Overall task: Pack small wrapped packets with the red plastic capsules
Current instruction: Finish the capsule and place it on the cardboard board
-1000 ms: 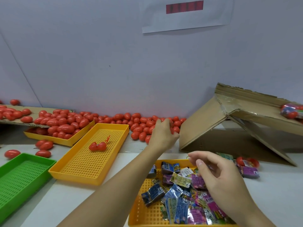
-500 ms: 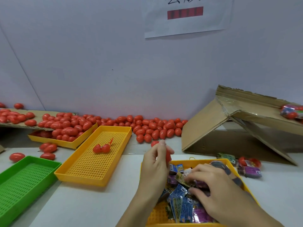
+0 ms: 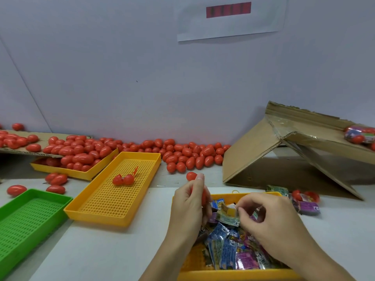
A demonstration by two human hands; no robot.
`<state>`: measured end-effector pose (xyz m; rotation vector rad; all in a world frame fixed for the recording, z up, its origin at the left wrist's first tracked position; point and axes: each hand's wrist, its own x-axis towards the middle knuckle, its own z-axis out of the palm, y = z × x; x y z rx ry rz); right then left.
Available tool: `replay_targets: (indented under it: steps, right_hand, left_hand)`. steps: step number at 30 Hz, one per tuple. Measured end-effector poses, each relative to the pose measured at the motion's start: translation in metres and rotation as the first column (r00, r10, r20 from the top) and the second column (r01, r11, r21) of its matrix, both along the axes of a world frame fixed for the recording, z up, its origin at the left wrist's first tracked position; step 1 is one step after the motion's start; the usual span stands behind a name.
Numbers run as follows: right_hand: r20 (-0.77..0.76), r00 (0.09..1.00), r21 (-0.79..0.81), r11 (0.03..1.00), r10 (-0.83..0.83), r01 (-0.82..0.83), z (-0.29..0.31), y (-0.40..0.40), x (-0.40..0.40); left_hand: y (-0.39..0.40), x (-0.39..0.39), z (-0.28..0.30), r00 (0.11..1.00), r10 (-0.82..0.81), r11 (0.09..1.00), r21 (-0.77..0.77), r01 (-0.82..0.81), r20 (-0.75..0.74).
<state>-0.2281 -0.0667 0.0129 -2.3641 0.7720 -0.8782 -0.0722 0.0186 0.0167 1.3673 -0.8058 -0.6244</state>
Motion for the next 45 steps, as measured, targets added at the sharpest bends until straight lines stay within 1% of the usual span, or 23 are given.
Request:
replay_targets:
  steps: [3,5,8,12,15,18,25,29,32,35,38,45]
  right_hand:
    - [0.138,0.987,0.129,0.990,-0.082,0.065,0.002,-0.004,-0.001]
    - [0.202,0.974,0.229,0.972,-0.102,0.054,0.003,-0.006,-0.002]
    - [0.248,0.963,0.332,0.943,-0.102,0.014,0.005,-0.006,-0.002]
    - [0.294,0.952,0.403,0.914,-0.086,-0.042,0.006,-0.005,-0.001]
    - [0.299,0.952,0.432,0.898,-0.056,-0.083,0.005,-0.002,0.001]
    - [0.298,0.954,0.451,0.885,-0.029,-0.114,0.006,0.000,0.001]
    - [0.315,0.949,0.474,0.863,0.016,-0.172,0.010,0.003,0.000]
    - [0.319,0.948,0.462,0.874,-0.005,-0.151,0.010,0.002,-0.001]
    - [0.328,0.944,0.523,0.837,-0.022,-0.162,0.009,0.002,0.000]
    - [0.340,0.938,0.550,0.822,-0.063,-0.145,0.009,0.001,0.000]
    - [0.327,0.941,0.564,0.817,-0.088,-0.119,0.009,0.000,-0.002]
    - [0.301,0.953,0.589,0.795,-0.047,-0.147,0.007,-0.002,-0.001]
  left_hand:
    - [-0.002,-0.001,-0.001,1.000,-0.013,1.000,-0.019,0.013,-0.001]
    - [-0.001,-0.003,-0.002,0.999,-0.028,1.000,0.009,0.027,0.045]
    - [0.000,-0.006,-0.002,0.994,-0.053,0.998,0.051,0.048,0.094]
    - [0.000,-0.006,-0.004,0.985,-0.080,0.992,0.111,0.063,0.153]
    - [0.001,-0.006,-0.002,0.976,-0.124,0.990,0.091,0.109,0.179]
    - [0.000,-0.006,-0.002,0.975,-0.116,0.992,0.072,0.104,0.187]
    - [0.002,-0.008,0.000,0.955,-0.178,0.983,0.093,0.160,0.236]
    - [0.002,-0.009,0.002,0.950,-0.179,0.982,0.099,0.159,0.254]
    - [0.003,-0.009,0.003,0.943,-0.177,0.982,0.117,0.149,0.281]
    - [0.003,-0.009,0.003,0.945,-0.158,0.984,0.124,0.127,0.286]
    - [0.002,-0.008,0.002,0.936,-0.105,0.991,0.114,0.071,0.335]
    - [0.002,-0.009,0.000,0.889,0.050,0.996,0.044,-0.079,0.455]
